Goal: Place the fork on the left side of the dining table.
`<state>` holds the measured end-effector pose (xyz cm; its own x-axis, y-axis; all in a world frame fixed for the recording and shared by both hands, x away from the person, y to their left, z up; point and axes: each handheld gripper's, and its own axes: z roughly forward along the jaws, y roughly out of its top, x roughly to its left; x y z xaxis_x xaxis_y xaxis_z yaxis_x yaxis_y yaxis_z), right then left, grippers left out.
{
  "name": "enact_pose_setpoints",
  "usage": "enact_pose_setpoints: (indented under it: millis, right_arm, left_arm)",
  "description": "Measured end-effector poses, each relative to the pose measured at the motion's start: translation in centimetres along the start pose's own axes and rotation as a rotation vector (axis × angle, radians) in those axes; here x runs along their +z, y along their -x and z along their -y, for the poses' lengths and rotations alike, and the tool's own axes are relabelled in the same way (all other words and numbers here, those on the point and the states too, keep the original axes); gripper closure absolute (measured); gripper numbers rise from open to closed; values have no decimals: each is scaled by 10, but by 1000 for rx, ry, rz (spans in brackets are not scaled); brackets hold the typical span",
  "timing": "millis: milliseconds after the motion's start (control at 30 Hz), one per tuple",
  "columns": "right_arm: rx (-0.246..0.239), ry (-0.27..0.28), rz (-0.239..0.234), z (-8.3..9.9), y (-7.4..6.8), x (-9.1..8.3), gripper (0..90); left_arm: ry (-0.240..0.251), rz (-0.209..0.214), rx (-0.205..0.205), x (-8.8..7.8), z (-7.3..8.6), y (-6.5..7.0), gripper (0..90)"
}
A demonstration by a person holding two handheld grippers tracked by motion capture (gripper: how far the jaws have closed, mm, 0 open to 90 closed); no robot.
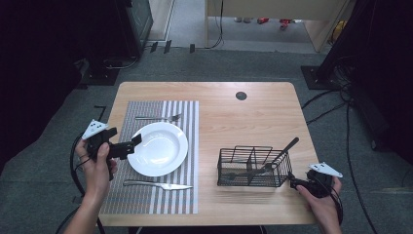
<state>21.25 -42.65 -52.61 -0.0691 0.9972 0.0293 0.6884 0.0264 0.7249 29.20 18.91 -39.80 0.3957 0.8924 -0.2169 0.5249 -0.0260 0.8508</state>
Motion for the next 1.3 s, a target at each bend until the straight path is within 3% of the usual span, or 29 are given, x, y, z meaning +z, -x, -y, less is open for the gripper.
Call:
enact_pose_setpoints:
  millis: [367,600,767,800,967,1300]
  right_arm:
    - [0,-1,1,0,0,0,80]
    - [5,-1,5,0,0,0,80]
    - [5,-1,4,0,0,0,80]
    - [5,-1,4,0,0,0,80]
    - [5,-1,4,0,0,0,80]
    - [5,-1,4,0,0,0,80]
  left_arm:
    - [-6,-26,-33,-16,37,-11,0]
    - [-36,-78,-59,-21,71,-25,0]
    - [-36,-101,-58,-26,81,-30,0]
    - [-41,-132,-48,-27,85,-32,0]
    - [-78,-189,-27,-23,100,-40,0]
    - [-138,-237,-5,-13,113,-50,0]
